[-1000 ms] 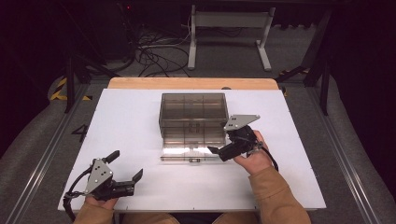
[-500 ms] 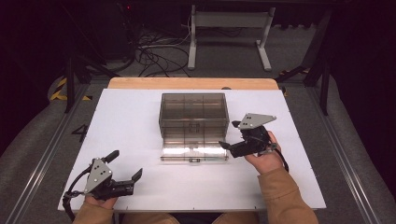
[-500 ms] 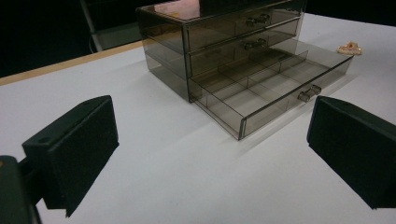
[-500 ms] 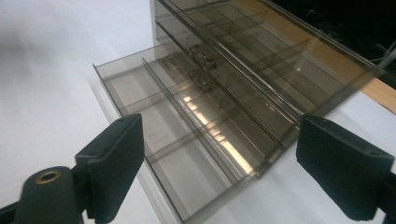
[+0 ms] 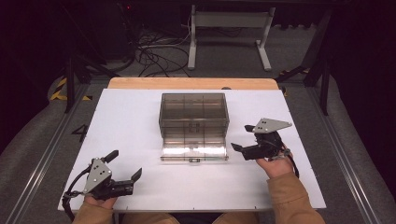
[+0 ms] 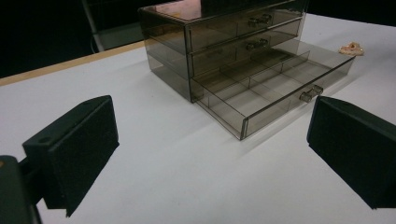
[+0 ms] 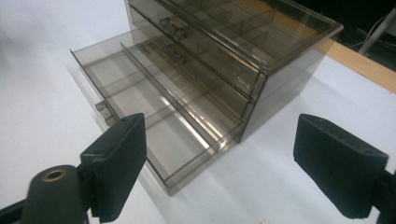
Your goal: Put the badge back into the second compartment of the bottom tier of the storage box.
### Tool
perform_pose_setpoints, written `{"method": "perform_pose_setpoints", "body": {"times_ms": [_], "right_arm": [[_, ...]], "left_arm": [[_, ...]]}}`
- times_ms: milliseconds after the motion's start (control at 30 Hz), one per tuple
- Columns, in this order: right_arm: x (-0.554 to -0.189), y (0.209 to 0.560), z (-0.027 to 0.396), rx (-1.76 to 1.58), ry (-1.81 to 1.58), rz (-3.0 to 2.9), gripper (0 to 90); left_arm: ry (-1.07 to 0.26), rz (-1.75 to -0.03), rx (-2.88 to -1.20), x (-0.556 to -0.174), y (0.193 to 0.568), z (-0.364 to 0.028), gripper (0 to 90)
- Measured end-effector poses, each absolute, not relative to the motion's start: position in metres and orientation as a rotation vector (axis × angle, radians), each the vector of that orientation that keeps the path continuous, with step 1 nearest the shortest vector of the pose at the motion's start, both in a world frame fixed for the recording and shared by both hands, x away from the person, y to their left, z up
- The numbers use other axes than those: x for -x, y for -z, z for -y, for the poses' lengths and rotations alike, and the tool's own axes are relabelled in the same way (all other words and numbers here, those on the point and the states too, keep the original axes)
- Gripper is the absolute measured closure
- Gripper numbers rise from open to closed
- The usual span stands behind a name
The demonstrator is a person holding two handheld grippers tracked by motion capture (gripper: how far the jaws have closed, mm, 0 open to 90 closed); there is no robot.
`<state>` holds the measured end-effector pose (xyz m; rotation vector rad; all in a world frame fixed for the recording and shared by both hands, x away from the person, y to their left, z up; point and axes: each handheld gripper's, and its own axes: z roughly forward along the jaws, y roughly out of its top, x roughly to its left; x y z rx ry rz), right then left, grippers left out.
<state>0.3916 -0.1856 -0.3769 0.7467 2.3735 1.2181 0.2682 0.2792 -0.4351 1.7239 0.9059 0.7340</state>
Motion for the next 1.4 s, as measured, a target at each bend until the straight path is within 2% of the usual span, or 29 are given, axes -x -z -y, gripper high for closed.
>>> {"method": "perform_pose_setpoints", "body": {"times_ms": [967, 1200, 1400], "right_arm": [[-0.403, 0.412, 0.212, -0.896, -1.125, -2.397, 25.8], [-0.409, 0.418, 0.212, -0.976, -1.009, -2.426, 31.3], [-0.415, 0.425, 0.212, -1.019, -0.930, -2.463, 31.2]], "left_arm": [[-0.737, -0.898, -1.732, -0.268, 0.435, -0.280, 2.7], [-0.737, -0.895, -1.735, -0.268, 0.435, -0.279, 2.8], [-0.735, -0.898, -1.734, -0.268, 0.435, -0.279, 2.8]]}}
